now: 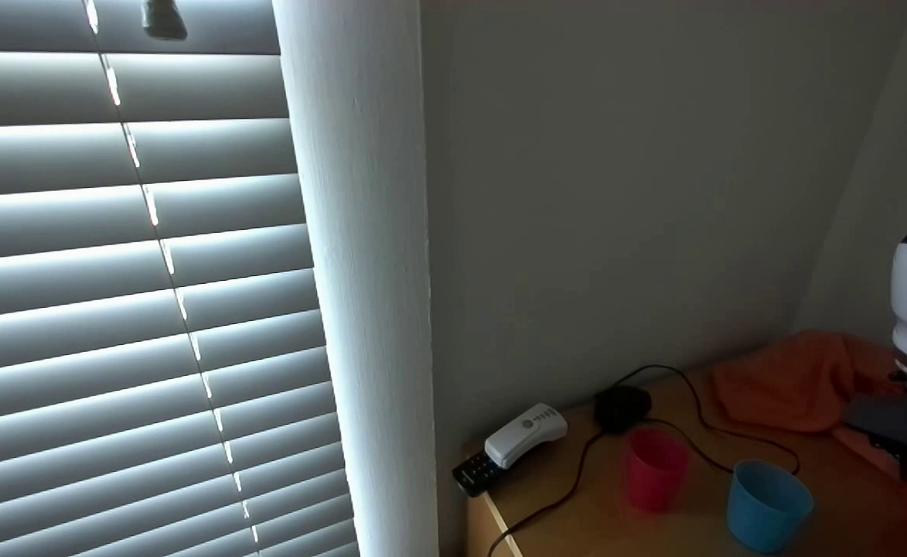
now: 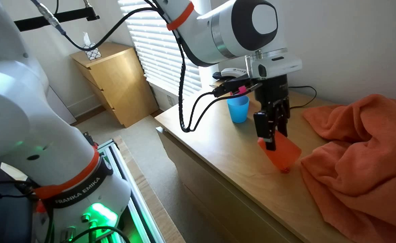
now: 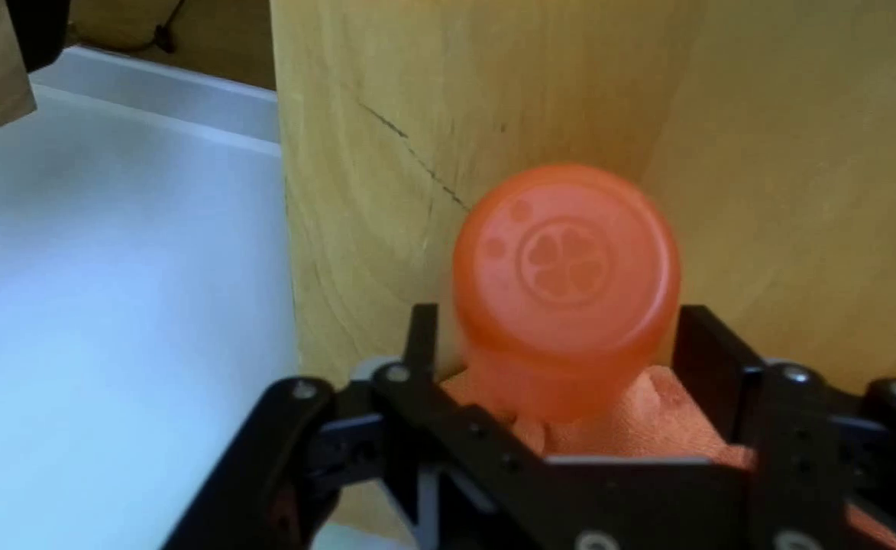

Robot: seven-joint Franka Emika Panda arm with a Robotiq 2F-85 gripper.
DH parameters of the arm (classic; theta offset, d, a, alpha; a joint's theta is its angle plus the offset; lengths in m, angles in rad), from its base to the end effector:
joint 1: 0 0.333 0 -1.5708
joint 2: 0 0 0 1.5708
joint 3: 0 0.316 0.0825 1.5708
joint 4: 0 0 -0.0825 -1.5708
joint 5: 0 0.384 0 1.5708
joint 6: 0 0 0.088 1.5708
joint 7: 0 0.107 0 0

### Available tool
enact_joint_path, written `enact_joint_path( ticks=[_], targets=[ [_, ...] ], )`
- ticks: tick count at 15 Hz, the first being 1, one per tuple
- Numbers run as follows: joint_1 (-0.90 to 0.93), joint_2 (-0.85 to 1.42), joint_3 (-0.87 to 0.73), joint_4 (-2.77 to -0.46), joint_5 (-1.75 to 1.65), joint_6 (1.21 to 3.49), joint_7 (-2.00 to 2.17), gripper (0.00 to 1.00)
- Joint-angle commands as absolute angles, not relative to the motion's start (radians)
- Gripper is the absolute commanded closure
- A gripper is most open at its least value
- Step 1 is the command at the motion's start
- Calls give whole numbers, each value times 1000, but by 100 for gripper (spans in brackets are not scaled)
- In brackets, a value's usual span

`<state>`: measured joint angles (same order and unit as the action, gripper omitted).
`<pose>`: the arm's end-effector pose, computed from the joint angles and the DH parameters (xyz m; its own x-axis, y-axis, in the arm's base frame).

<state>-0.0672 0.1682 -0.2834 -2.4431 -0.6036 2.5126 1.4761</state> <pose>0.4477 -0.1621 0.2283 0.2751 -0.9103 0.3094 -0.9525 -0.2142 0.2166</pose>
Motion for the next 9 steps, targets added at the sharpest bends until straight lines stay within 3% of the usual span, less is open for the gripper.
enact_joint_path(
  ticks=[1, 9],
  targets=[
    [-67, 148, -284, -2478, -691, 2526, 1561, 0],
    [-111, 107, -279, -2493, -640, 2512, 1526, 0]
  ],
)
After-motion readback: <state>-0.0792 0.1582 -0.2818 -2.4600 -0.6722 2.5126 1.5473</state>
